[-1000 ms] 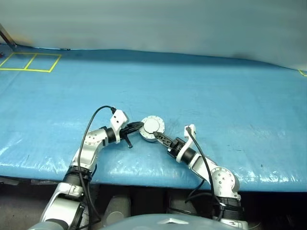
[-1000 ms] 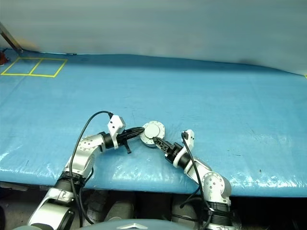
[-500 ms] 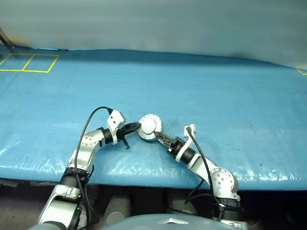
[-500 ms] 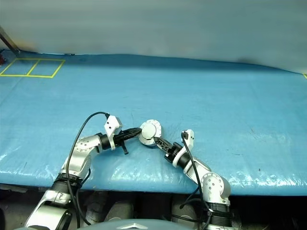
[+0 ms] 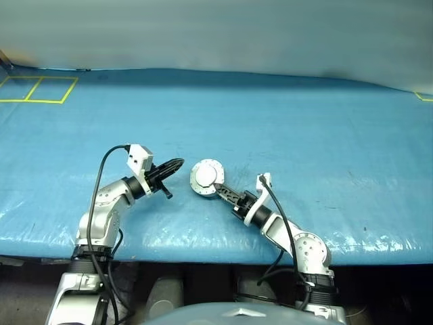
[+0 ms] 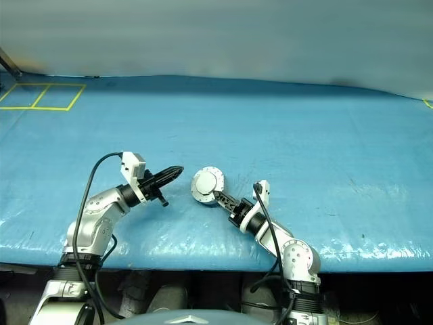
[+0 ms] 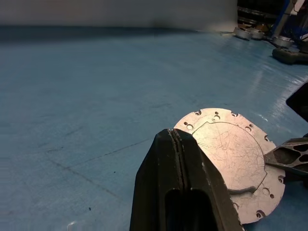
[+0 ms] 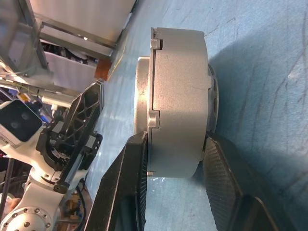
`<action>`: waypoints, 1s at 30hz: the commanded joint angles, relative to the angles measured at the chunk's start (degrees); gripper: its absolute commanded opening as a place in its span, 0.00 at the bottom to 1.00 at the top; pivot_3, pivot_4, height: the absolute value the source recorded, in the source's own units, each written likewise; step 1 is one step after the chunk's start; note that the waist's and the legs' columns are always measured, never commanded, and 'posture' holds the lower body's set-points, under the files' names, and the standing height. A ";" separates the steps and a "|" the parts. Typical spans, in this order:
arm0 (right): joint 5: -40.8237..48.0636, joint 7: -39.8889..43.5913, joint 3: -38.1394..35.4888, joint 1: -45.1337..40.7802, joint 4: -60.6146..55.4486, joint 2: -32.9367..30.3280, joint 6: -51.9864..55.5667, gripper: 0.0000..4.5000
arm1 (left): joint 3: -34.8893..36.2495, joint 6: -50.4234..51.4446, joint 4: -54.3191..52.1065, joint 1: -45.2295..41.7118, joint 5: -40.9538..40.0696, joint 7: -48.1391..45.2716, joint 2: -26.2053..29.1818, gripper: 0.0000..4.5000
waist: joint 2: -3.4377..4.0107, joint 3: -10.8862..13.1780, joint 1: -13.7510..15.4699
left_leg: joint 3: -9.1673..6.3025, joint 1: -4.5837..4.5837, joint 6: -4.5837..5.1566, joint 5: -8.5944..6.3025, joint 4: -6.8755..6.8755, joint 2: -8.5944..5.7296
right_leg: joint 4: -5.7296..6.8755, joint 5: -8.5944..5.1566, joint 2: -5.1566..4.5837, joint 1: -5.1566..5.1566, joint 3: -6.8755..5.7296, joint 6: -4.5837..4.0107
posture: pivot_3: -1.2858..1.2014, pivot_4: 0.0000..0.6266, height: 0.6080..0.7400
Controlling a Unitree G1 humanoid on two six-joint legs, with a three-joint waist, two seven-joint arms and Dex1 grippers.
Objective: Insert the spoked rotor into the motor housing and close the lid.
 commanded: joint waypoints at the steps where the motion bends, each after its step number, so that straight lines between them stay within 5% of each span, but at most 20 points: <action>1: 7.60 -2.09 -3.71 -0.93 0.98 3.31 2.06 0.29 | 2.57 1.23 -4.42 1.43 -2.43 2.58 -0.56 0.00 | 0.00 0.01 0.01 | -0.01 0.00 0.00 0.00 0.01 0.03 | 0.01 0.00 0.03 0.00 0.00 0.00 | 0.52 0.24 1.00; 15: 21.93 -4.56 -3.08 -2.03 -6.13 4.44 2.07 0.29 | 4.81 10.85 -11.66 6.92 -15.98 0.56 -2.09 0.00 | -0.01 0.37 0.18 | 0.06 -0.21 0.00 0.00 0.04 0.03 | 0.03 0.00 0.02 -0.19 0.07 -0.02 | 0.52 0.24 1.00; 28: 24.31 -5.27 0.08 -3.30 -7.60 1.13 3.02 0.29 | 4.08 15.01 -14.35 9.94 -23.93 -0.92 -5.48 0.96 | -0.01 0.39 0.19 | 0.07 -0.23 0.00 0.00 0.07 0.02 | 0.04 0.00 0.03 -0.20 0.08 -0.02 | 0.52 0.24 1.00; 30: 24.04 -4.83 0.62 -3.11 -7.61 0.41 3.15 0.29 | 5.10 15.54 -14.42 9.31 -25.66 0.39 -6.93 0.99 | -0.01 0.39 0.20 | 0.07 -0.23 0.00 0.00 0.09 0.02 | 0.04 0.00 0.03 -0.20 0.08 -0.02 | 0.52 0.24 1.00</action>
